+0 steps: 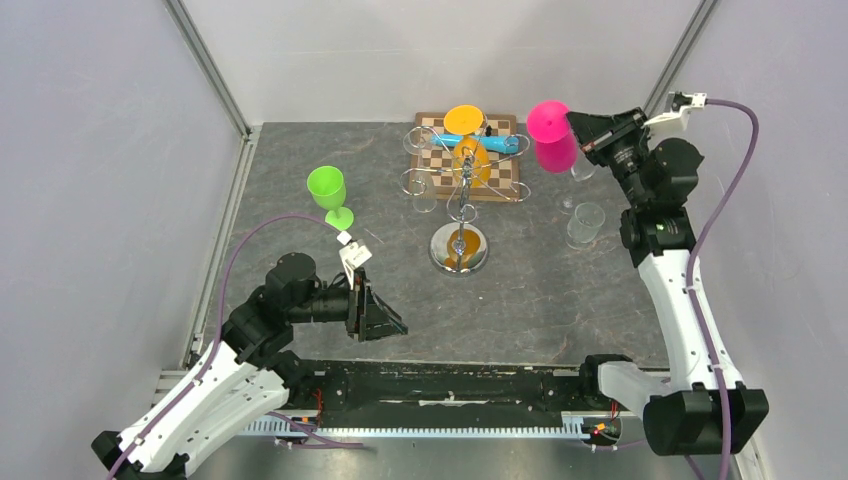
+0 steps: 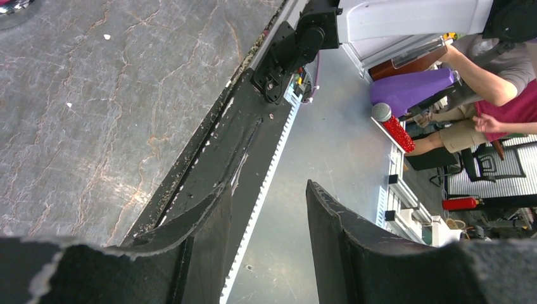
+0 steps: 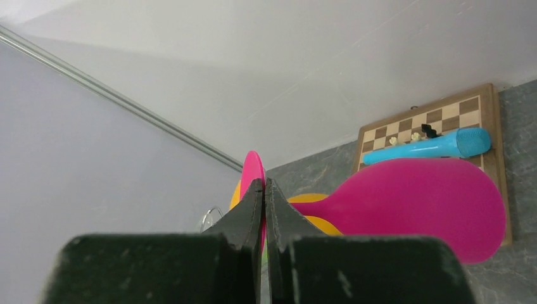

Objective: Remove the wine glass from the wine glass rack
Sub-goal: Pick up the wine glass from the wine rack, then place the wine glass at the center of the board.

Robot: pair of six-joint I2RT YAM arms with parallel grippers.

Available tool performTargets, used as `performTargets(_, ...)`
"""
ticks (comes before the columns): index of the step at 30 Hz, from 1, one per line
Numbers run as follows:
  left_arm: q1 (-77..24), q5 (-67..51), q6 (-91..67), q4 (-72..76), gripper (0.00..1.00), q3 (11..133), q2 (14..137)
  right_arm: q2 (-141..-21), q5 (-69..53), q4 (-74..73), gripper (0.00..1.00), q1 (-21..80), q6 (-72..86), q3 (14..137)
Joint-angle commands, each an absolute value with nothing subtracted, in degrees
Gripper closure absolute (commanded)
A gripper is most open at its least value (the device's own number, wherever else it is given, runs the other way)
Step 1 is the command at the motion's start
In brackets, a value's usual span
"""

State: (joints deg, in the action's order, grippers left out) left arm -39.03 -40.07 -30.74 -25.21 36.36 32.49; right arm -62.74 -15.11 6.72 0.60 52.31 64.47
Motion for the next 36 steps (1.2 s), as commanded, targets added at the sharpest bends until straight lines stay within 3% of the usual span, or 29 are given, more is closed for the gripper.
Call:
performTargets(1, -39.3, -38.6, -28.3, -25.1, 0.46, 37.0, 31.5, -58.4, -14.7, 9.0, 1.00, 0.3, 49.9, 61.1)
performTargets(8, -39.4, -37.8, -28.2, -25.4, 0.42, 37.1, 30.6, -52.8, -16.8, 8.8, 1.00, 0.4, 49.4, 56.1)
performTargets(12, -39.4, -37.7, -28.1, -25.7, 0.30, 37.3, 31.0, -48.6, -17.9, 6.5, 1.00, 0.3, 48.4, 54.6)
performTargets(23, -39.5, -37.4, -28.2, -25.9, 0.25, 37.4, 31.6, -36.7, -20.0, -6.7, 1.00, 0.4, 42.6, 54.8)
performTargets(36, -39.5, -34.3, -28.0, -27.8, 0.23, 38.3, 30.9, -35.6, -40.4, -11.0, 1.00, 0.9, 37.0, 54.1)
